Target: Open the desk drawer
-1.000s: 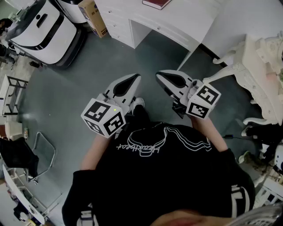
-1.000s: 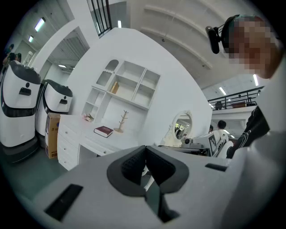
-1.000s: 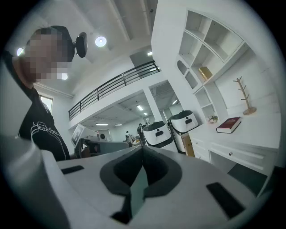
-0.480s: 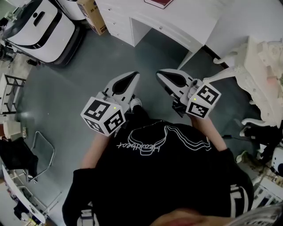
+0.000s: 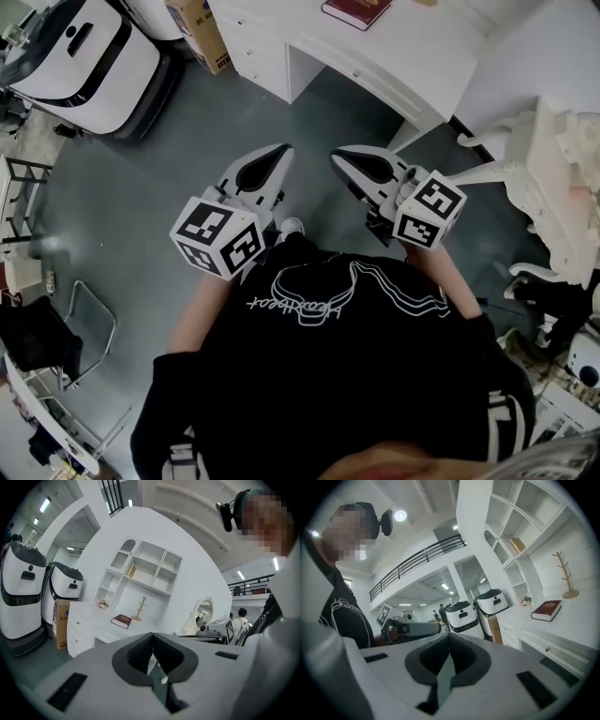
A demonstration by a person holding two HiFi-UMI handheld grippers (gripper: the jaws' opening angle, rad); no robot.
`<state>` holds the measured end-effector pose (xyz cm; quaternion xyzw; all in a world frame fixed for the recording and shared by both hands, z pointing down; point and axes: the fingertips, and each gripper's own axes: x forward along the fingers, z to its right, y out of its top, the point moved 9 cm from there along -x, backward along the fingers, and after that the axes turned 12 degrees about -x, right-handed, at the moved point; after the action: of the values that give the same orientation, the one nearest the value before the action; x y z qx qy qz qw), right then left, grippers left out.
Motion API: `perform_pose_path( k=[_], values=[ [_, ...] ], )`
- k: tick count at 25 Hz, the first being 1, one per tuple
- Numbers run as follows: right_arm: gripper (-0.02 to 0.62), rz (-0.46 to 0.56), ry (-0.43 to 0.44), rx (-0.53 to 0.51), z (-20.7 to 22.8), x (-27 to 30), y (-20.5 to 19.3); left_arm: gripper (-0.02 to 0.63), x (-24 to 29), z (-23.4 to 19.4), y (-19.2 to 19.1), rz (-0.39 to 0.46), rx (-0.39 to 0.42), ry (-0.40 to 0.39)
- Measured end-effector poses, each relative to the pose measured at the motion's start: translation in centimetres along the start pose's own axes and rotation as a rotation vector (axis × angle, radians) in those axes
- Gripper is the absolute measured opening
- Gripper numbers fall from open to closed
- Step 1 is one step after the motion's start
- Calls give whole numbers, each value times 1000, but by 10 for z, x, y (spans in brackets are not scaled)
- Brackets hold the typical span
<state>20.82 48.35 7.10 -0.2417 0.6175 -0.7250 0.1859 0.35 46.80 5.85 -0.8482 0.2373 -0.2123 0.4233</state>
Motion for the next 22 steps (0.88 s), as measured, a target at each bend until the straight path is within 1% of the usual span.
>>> perform_pose_path(
  k=[5,10,16,22],
  values=[
    [5,-18,-7,12,32,50,14,5,5,-52,37,9,-32,24],
    [5,-32,-3,32,57,91,23,5,8,-92,61,23,-59,29],
    [5,-20,12,30,78,125,29,5,13,-119,80,32,-37,41],
    [5,-28,43,49,102,147,24,5,31,-141,88,25,-42,65]
  ],
)
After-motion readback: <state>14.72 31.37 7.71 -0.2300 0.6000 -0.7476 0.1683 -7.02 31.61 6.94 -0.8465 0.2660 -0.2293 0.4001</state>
